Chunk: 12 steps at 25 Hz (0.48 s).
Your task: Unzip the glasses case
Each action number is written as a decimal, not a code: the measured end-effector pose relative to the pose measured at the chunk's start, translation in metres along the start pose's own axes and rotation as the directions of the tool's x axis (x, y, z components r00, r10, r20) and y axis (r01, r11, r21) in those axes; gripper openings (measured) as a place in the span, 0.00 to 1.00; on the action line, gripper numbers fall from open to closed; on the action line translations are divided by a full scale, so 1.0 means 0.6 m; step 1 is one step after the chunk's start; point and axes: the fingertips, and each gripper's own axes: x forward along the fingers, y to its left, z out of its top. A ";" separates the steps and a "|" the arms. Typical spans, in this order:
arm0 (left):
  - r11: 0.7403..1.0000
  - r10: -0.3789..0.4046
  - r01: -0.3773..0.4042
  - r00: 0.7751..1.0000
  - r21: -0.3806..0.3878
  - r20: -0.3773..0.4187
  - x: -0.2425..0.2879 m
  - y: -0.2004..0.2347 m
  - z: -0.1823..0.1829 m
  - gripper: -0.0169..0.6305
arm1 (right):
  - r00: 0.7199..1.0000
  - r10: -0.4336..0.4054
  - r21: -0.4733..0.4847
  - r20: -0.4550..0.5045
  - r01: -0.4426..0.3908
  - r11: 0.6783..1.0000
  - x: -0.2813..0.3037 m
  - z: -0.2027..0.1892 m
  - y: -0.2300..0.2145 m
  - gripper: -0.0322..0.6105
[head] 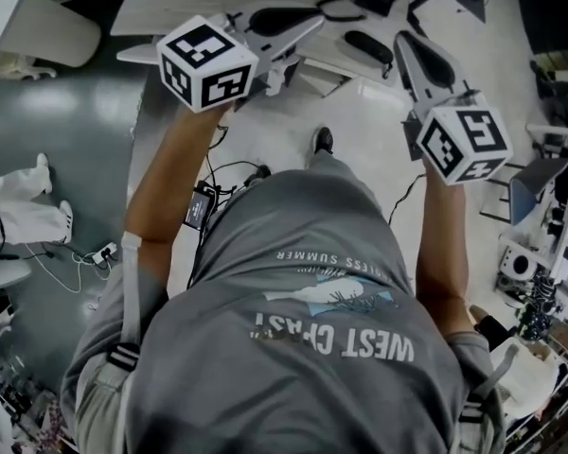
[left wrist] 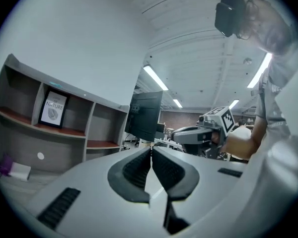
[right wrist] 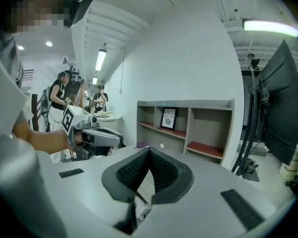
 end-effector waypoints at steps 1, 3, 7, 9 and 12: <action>1.000 -0.005 0.005 1.000 0.018 0.000 0.000 -0.007 0.005 0.04 | 1.000 -0.001 0.003 0.008 0.001 1.000 -0.008 0.006 0.006 0.06; 0.999 -0.015 0.015 1.000 0.052 -0.002 0.000 -0.020 0.015 0.04 | 1.000 -0.006 0.011 0.023 0.005 1.000 -0.023 0.019 0.016 0.06; 0.992 -0.026 0.027 1.000 0.121 -0.011 0.000 -0.046 0.032 0.04 | 0.998 -0.020 0.032 0.064 0.018 0.999 -0.055 0.041 0.030 0.06; 0.988 -0.028 0.029 1.000 0.154 -0.012 0.003 -0.056 0.041 0.04 | 0.997 -0.037 0.019 0.075 0.035 0.999 -0.070 0.051 0.033 0.06; 0.981 -0.030 0.032 0.999 0.193 -0.010 0.003 -0.069 0.053 0.04 | 0.995 -0.061 -0.025 0.075 0.063 0.998 -0.088 0.060 0.041 0.06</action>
